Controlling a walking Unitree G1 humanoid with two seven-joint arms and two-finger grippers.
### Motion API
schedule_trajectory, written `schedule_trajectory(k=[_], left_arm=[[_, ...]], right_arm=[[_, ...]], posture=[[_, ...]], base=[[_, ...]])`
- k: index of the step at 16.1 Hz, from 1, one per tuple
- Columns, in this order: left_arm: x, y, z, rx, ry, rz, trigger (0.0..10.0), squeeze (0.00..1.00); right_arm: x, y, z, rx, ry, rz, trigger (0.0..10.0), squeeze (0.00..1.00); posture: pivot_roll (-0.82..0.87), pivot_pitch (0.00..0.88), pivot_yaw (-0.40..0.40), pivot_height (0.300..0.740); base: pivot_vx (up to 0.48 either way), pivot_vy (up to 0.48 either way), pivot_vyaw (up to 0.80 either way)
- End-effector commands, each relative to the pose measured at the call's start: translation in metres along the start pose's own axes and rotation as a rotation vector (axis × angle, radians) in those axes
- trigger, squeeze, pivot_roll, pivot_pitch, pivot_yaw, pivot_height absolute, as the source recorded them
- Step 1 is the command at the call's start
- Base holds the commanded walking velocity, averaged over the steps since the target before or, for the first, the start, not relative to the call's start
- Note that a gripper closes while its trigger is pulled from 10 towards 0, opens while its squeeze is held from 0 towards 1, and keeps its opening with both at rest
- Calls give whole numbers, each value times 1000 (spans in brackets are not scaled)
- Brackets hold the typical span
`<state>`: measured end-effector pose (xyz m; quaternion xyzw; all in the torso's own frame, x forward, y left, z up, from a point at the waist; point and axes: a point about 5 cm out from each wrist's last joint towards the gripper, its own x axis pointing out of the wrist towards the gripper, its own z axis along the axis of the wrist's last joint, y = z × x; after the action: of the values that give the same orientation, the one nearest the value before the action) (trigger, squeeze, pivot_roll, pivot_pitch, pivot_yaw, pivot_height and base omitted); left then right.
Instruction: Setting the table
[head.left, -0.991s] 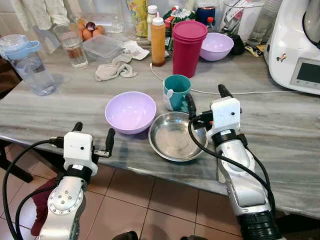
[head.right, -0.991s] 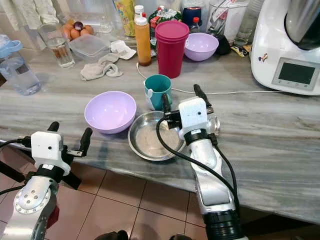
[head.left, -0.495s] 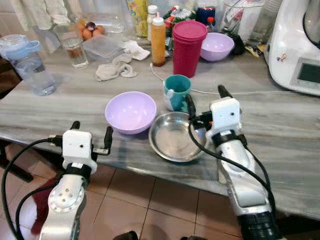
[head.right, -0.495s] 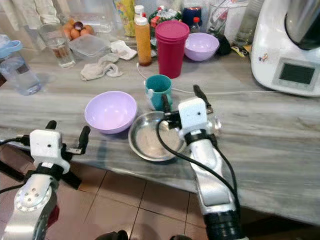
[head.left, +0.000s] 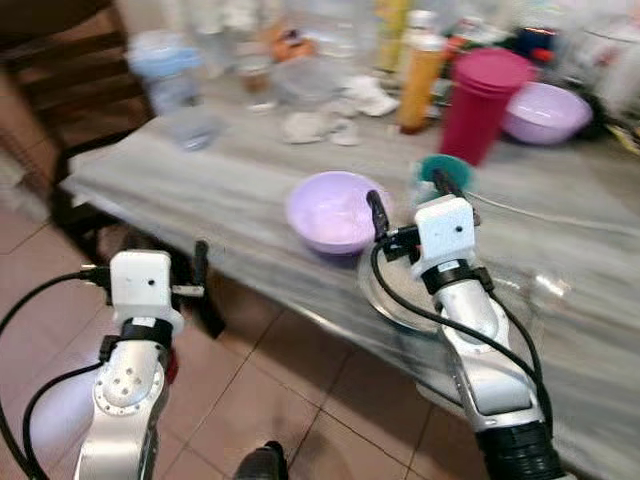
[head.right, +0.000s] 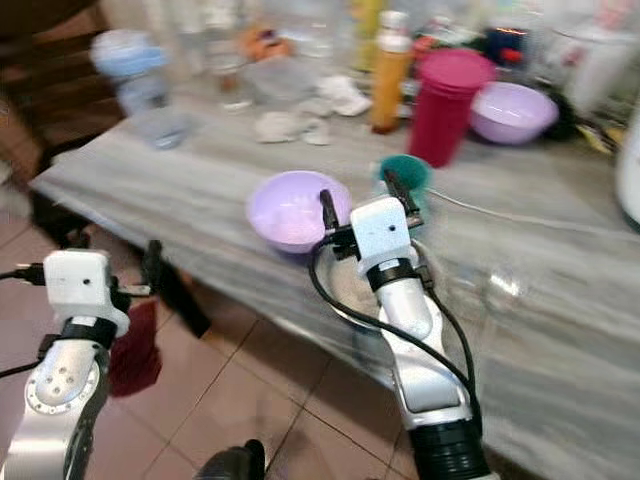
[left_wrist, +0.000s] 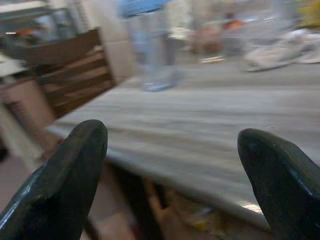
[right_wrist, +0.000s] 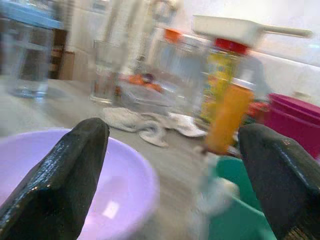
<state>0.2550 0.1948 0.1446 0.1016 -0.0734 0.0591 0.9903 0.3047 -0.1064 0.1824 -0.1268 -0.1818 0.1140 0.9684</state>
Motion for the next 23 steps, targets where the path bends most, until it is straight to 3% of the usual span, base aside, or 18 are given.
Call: schedule_trajectory(k=[1, 9, 16, 23], left_arm=[[1, 7, -2, 32, 2, 43, 10000, 0], [4, 8, -8, 72, 10, 134, 10000, 0], [8, 6, -9, 32, 12, 150, 10000, 0], [11, 4, -10, 25, 13, 146, 10000, 0]], right_arm=[[1, 4, 7, -2, -31, 17, 10000, 0], [6, 10, 11, 14, -56, 64, 10000, 0], [7, 10, 12, 26, -65, 75, 10000, 0], [9, 8, 12, 46, -64, 61, 10000, 0]], posture=[[12, 122, 34, 740], [9, 111, 23, 740], [4, 105, 16, 740], [-3, 99, 18, 740]], base=[[0, 0, 800], [0, 0, 800], [0, 0, 800], [0, 269, 0]])
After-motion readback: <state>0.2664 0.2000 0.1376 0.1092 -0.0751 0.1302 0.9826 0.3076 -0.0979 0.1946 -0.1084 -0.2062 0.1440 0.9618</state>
